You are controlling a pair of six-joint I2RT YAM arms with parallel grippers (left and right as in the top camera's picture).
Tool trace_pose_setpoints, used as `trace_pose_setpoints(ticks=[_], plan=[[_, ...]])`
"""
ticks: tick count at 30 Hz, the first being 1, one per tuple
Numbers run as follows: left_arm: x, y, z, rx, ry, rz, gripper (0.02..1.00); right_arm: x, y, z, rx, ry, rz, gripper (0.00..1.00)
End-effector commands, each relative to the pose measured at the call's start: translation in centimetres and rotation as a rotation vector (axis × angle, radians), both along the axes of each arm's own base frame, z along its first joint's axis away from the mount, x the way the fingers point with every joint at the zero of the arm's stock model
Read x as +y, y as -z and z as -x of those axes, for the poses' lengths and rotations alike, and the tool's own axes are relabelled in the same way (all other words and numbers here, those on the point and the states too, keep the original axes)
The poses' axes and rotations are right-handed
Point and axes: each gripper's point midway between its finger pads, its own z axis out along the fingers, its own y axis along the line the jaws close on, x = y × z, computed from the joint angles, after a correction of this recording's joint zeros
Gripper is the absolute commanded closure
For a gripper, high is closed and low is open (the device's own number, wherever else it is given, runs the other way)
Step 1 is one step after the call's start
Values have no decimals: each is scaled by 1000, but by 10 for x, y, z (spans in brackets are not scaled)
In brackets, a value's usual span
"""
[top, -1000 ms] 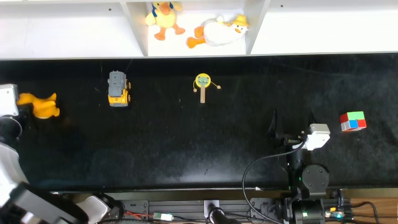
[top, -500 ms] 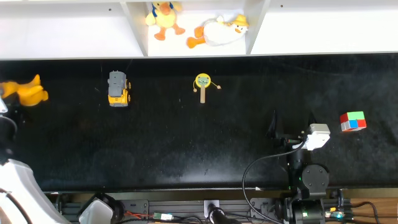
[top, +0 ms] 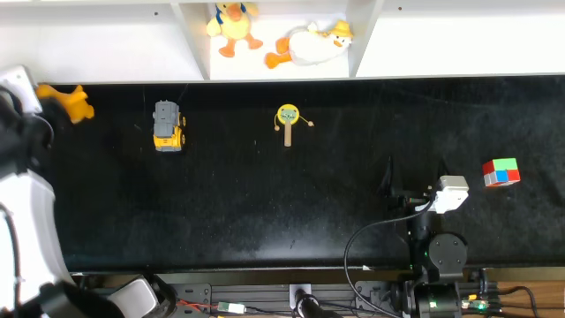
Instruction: Store Toys
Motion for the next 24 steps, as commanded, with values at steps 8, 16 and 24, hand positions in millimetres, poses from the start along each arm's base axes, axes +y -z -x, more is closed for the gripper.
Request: trace_pose_setpoints(ticks=[8, 16, 24], plan=[[23, -46, -58, -44, -33, -22, 866, 1, 4, 0, 1, -5, -8, 5], [26, -39, -77, -38, -25, -12, 860, 1, 4, 0, 1, -5, -8, 5], [30, -26, -93, -28, -11, 5, 860, 1, 4, 0, 1, -5, -8, 5]])
